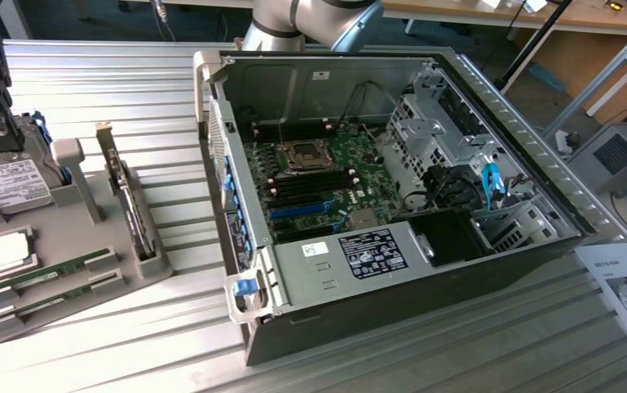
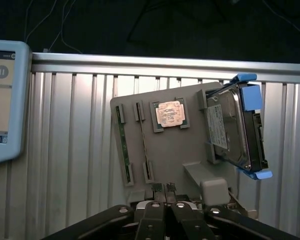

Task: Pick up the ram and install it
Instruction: 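Pick up the ram and move it above insertion slot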

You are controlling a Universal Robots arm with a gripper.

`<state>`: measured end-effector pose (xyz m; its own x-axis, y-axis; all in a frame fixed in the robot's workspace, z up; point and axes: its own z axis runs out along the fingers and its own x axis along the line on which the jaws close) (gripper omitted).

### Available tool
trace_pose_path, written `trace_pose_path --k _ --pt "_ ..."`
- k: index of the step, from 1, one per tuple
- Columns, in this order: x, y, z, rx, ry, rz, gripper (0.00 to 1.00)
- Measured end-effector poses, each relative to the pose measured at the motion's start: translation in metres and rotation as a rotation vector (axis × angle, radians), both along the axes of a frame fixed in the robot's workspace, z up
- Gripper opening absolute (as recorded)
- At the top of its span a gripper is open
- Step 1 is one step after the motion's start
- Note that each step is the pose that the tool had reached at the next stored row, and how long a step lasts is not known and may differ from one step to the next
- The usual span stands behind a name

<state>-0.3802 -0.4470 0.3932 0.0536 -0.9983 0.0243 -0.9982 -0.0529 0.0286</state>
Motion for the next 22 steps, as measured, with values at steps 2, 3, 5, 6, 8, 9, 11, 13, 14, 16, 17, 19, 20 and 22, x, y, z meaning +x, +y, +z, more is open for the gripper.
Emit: trace_pose_path --k 2,3,5,6,8,9,11,13,14,16,17,19,20,22 --pt "0.0 0.0 0.0 0.0025 -0.0002 0.006 0.11" --pt "0.0 0.0 0.0 0.0027 -0.0002 0.008 0.11" --pt "0.0 0.0 0.0 0.0027 -0.0002 0.009 0.11" --pt "0.0 0.0 0.0 0.0027 -0.0002 0.009 0.11" --pt "0.0 -0.0012 0.0 0.0028 -0.0002 0.009 0.11" --pt "0.0 -0.0031 0.0 0.0027 -0.0002 0.009 0.11" --pt "0.0 -0.0063 0.0 0.0027 -0.0002 0.009 0.11" --pt "0.0 -0.0091 0.0 0.0024 -0.0001 0.009 0.11" --pt "0.0 -0.0101 0.0 0.0022 -0.0002 0.009 0.11" --pt "0.0 -0.0123 0.0 0.0015 -0.0002 0.009 0.11" --pt "0.0 -0.0127 0.0 0.0012 -0.0002 0.009 0.11" --pt "0.0 -0.0138 0.0 0.0001 -0.0002 0.009 0.11" --pt "0.0 -0.0144 -0.0001 -0.0002 -0.0002 0.009 0.11" --pt "0.0 -0.0162 -0.0002 -0.0009 -0.0001 0.009 0.11"
